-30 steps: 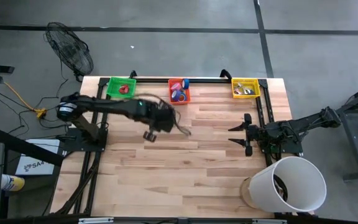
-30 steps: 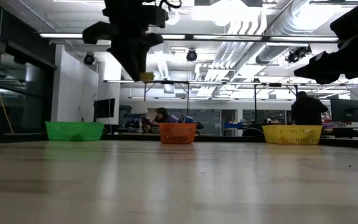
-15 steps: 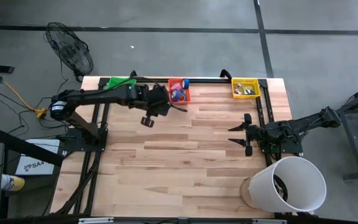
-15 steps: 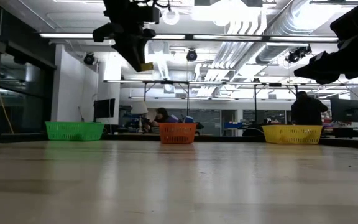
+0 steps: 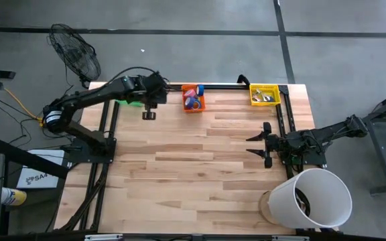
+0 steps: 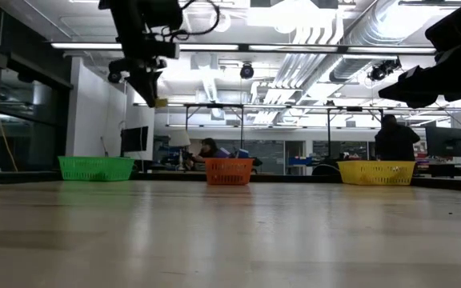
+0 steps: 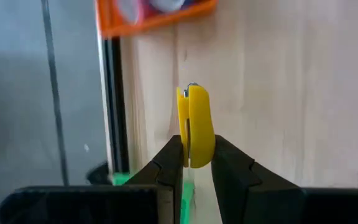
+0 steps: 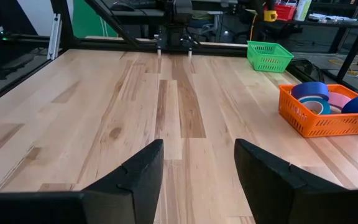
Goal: Pick and place Stapler, Stapler remover, tape
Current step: Put the yellow stapler into the green bin
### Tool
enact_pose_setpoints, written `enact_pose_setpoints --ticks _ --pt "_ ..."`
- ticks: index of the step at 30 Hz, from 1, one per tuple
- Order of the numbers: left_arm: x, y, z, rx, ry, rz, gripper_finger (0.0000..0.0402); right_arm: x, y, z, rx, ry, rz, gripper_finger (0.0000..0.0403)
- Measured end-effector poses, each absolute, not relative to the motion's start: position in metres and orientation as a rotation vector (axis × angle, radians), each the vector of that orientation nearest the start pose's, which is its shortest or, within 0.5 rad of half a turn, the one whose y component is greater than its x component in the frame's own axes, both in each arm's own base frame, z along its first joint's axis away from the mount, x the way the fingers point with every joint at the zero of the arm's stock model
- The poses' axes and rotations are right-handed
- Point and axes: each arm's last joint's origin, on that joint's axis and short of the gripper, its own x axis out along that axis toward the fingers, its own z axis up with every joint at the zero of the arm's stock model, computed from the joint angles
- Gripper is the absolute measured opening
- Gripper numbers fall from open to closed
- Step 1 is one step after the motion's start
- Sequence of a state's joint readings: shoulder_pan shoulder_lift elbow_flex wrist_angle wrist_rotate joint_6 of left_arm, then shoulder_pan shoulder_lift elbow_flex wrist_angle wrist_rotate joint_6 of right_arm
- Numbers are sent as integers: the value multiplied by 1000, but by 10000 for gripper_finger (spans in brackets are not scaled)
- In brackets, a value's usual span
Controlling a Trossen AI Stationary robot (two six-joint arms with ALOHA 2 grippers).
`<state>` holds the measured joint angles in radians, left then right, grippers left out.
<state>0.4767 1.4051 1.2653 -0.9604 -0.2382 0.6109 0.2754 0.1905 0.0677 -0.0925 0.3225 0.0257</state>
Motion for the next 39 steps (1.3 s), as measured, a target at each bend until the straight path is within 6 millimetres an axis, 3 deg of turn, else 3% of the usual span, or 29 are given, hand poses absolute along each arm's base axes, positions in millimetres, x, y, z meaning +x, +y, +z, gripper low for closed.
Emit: enact_pose_setpoints --ticks 13,22,34,39 --pt "184 186 275 14 1340 541 55 103 20 163 -38 205 -50 188" --pt "149 208 248 -129 1388 659 55 103 20 163 -38 205 -50 188" --pt "141 236 215 -237 1411 668 57 103 20 163 -38 205 -50 188" --pt "141 240 209 -251 1422 671 87 103 20 163 -38 206 -49 188"
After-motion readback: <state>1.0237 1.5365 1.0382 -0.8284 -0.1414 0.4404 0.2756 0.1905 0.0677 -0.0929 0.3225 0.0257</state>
